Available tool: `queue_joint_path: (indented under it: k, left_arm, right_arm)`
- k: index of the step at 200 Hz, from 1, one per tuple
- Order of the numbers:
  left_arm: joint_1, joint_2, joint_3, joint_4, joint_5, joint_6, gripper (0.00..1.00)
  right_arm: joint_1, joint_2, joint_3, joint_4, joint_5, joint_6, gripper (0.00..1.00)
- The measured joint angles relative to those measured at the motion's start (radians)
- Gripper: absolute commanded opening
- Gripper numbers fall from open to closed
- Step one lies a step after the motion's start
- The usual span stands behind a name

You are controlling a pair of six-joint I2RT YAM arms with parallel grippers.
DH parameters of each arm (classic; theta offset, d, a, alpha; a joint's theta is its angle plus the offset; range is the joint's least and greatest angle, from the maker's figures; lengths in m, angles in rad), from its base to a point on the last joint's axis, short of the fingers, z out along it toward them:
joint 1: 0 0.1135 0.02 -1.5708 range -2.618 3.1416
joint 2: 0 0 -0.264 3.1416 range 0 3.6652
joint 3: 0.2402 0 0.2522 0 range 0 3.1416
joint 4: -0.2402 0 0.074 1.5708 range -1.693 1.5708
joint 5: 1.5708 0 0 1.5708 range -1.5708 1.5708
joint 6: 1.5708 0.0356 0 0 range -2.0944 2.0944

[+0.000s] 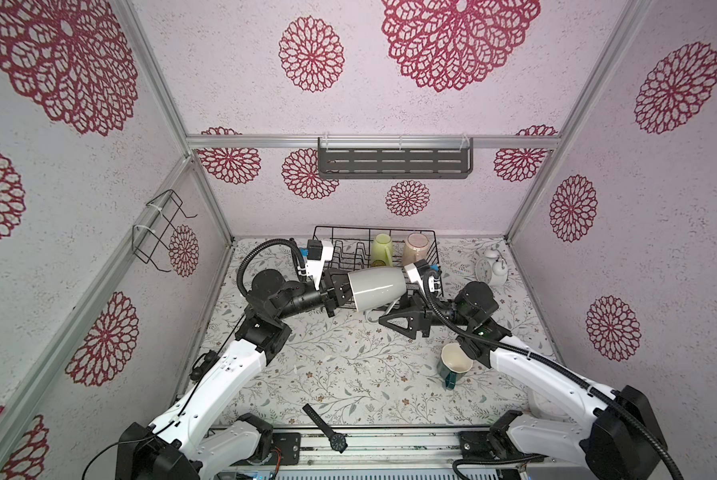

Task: Load the cups into the dish rack
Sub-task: 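Raise the white mug toward the rack while right gripper grasps it, then open the left gripper and carry the white mug over the rack with right gripper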

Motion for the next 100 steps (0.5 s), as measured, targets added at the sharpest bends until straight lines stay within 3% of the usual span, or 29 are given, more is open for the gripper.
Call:
queue_joint_path:
  k: [19, 53, 100]
  left_arm:
    - [0.007, -0.001, -0.016, 0.027, -0.024, -0.013, 0.0]
    - [0.007, -0.001, -0.035, 0.059, -0.061, -0.031, 0.0]
    - [0.007, 0.0, -0.047, 0.089, -0.075, -0.052, 0.0]
  right_arm:
    - [0.013, 0.031, 0.0, 0.124, 0.023, 0.103, 0.42]
    - [0.027, 0.089, -0.008, 0.32, 0.069, 0.244, 0.42]
    - [0.06, 0.154, -0.008, 0.429, 0.106, 0.322, 0.34]
